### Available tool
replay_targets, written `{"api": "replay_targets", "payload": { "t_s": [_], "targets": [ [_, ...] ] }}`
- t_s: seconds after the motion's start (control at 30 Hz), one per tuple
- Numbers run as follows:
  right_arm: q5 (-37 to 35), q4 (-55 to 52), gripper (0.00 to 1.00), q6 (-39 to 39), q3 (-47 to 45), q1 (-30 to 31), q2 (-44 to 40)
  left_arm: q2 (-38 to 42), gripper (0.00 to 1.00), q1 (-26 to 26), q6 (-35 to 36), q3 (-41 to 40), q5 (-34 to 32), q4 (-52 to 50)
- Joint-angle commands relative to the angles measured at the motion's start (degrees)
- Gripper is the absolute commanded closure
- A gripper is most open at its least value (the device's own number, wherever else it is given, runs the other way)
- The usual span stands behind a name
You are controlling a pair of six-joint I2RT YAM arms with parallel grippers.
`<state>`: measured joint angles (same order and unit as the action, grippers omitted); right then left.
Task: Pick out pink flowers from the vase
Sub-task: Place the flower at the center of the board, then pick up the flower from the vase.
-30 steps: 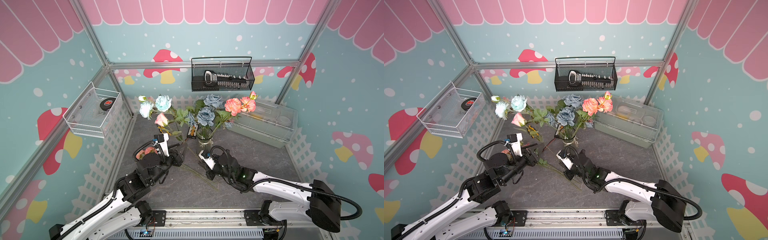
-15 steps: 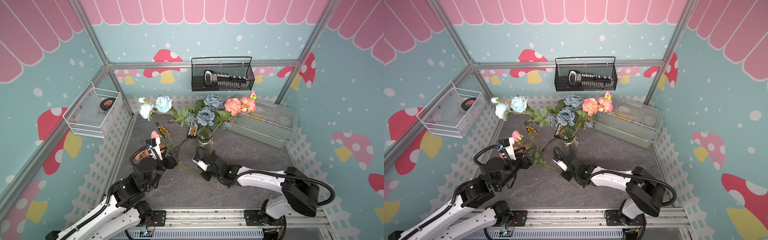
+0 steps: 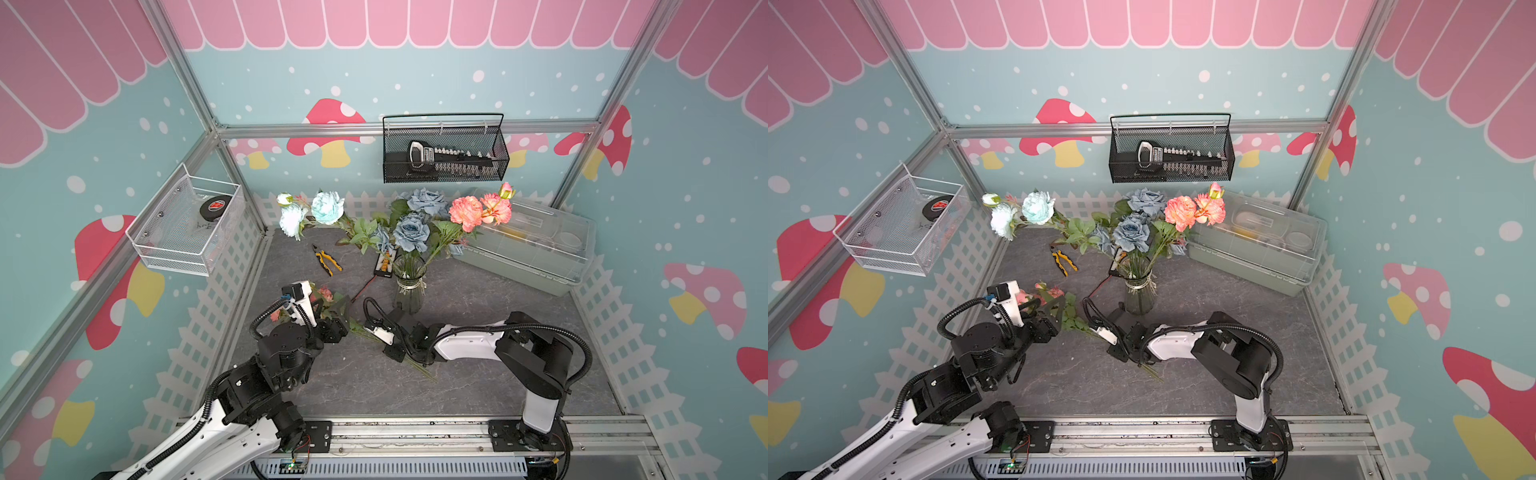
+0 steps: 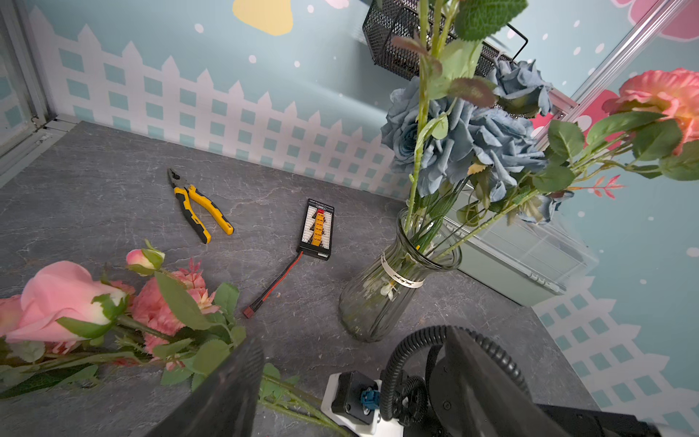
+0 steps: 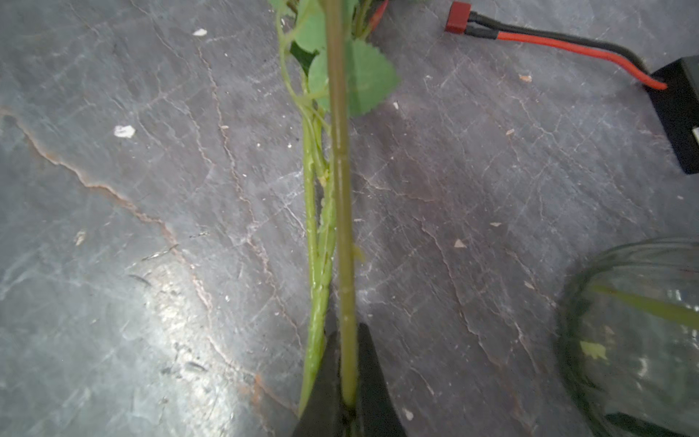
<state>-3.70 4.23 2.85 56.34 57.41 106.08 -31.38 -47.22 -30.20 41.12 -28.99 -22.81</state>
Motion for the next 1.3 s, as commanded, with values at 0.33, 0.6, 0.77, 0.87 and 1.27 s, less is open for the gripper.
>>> {"api": "replay_targets", "payload": {
  "t_s": [0.33,0.6,0.77,0.87,1.27],
  "targets": [
    [-4.0,-4.1,0.39,-4.8,-5.1,0.4,-14.8,-3.0,0.17,0.2,2.2,-2.1,5.6,7.2],
    [-18.5,-1.6,0.22,-11.6,-17.7,-0.6,-35.3,-14.8,0.12,-5.2,10.5,-1.9,9.3,19.7],
    [-43.8,-8.3,0.16,-21.2,-22.4,-5.7,-42.0,-25.4,0.11,-16.1,24.9,-2.0,2.6,32.7],
    [-42.7,-12.4,0.16,-28.6,-24.7,-12.7,-46.6,-32.9,0.11,-16.8,30.3,0.9,1.6,37.0],
    [-40.2,-12.7,0.15,-33.2,-35.6,-23.5,-71.1,-51.8,0.12,-10.2,38.5,9.5,10.3,51.1]
  ]
}}
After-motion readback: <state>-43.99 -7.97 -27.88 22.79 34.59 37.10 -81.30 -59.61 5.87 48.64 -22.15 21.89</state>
